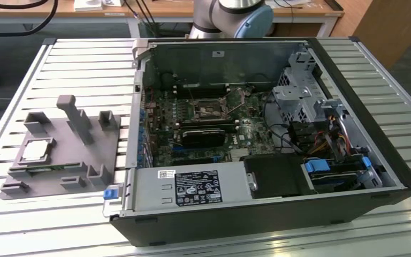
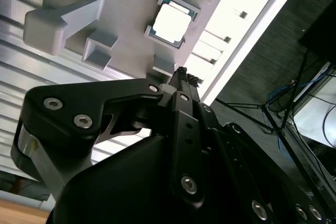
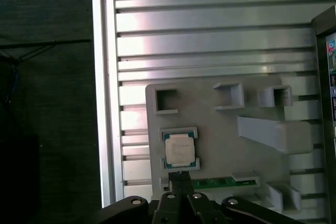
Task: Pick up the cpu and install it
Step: 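Pick up the cpu and move it towards the insertion slot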
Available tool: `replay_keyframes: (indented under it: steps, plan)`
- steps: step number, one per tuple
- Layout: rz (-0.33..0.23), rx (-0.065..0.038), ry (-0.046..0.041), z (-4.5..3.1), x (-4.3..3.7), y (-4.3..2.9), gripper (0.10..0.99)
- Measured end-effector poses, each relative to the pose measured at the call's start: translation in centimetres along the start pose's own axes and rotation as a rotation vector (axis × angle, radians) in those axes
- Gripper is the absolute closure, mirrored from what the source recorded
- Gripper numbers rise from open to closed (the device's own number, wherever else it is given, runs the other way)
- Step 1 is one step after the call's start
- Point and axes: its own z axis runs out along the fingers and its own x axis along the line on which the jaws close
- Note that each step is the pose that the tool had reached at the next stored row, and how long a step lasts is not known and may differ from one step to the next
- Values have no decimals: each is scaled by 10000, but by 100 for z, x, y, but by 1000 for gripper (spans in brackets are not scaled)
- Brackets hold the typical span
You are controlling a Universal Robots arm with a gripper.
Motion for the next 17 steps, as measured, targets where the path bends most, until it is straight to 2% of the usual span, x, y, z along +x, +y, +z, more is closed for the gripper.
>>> replay_keyframes:
  steps: [2,5,6,7,8,11,12,13,15,16,17]
  plan:
    - [0,0,1,9,0,-2,973]
    - [0,-1,0,20,0,-6,796]
    - [0,0,0,24,0,-7,796]
    - [0,-1,0,29,-1,-8,737]
    - [0,0,-1,33,-1,-9,737]
    - [0,-1,0,50,0,-12,561]
    - [0,-9,1,55,0,-13,561]
    - [-1,-20,1,61,-1,-13,506]
    - [0,-24,1,76,0,-14,506]
    - [0,-25,1,85,0,-14,443]
    - [0,-25,2,93,0,-14,443]
